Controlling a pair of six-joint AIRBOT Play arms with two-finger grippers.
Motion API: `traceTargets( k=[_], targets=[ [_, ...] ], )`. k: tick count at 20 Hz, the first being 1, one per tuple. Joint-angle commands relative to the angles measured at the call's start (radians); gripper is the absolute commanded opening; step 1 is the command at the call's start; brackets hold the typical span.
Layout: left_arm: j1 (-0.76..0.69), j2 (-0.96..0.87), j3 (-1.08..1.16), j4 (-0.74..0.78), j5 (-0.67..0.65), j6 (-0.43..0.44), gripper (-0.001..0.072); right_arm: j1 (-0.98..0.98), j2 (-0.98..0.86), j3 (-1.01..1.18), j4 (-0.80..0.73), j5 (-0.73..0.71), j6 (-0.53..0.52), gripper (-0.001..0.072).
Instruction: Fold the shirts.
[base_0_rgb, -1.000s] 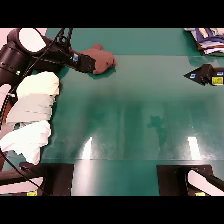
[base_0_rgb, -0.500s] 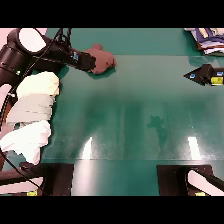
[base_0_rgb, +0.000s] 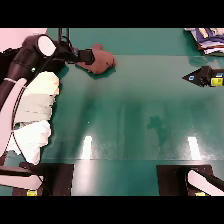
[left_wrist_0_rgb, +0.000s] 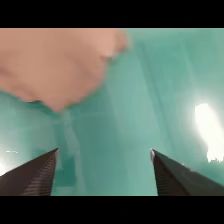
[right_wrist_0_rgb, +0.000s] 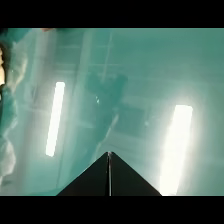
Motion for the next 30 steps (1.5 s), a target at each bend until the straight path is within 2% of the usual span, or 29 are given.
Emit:
traceTargets(
  k=[1,3,5,11,12,14,17,18,21,25,28,30],
  targets=[
    [0.092,-0.145,0.001,-0.165,0.13,-0.077,0.0674,0.001,0.0,0.0,0.0,0.075,0.0,0.0016],
    [0.117,-0.223,0.001,-0.291,0.2,-0.029,0.0673,0.001,0.0,0.0,0.0,0.096,0.0,0.0016],
    [0.117,-0.304,0.022,-0.356,0.249,0.02,0.0673,0.001,0.0,0.0,0.0,0.097,0.0,0.0016],
    [0.086,-0.502,0.235,-0.458,0.242,0.087,0.0673,0.008,0.0,0.0,-0.002,0.093,0.0,0.0016],
    [0.078,-0.518,0.258,-0.458,0.246,0.101,0.0643,0.008,0.0,0.0,-0.002,0.093,0.0,0.0016],
    [0.074,-0.536,0.272,-0.46,0.248,0.1,0.0457,0.008,0.0,0.0,-0.001,0.093,0.0,0.0016],
    [0.074,-0.53,0.293,-0.462,0.24,0.099,0.0126,0.008,0.0,0.0,-0.001,0.093,0.0,0.0016],
    [0.074,-0.526,0.312,-0.462,0.229,0.099,0.0049,0.008,0.0,0.0,-0.001,0.093,0.0,0.0016],
    [0.074,-0.513,0.429,-0.462,0.14,0.132,0.0026,0.008,0.001,0.001,0.0,0.092,0.0,0.0016],
    [0.074,-0.327,0.439,-0.462,0.106,0.328,0.0025,-0.018,0.001,0.13,-0.002,0.065,0.0,0.0016],
    [0.063,-0.15,0.439,-0.464,-0.104,0.489,0.0025,-0.045,0.001,0.288,-0.002,0.039,0.0,0.0016],
    [0.03,-0.06,0.439,-0.464,-0.298,0.534,0.0025,-0.065,0.001,0.383,-0.003,0.034,0.0,0.0016]
  ],
)
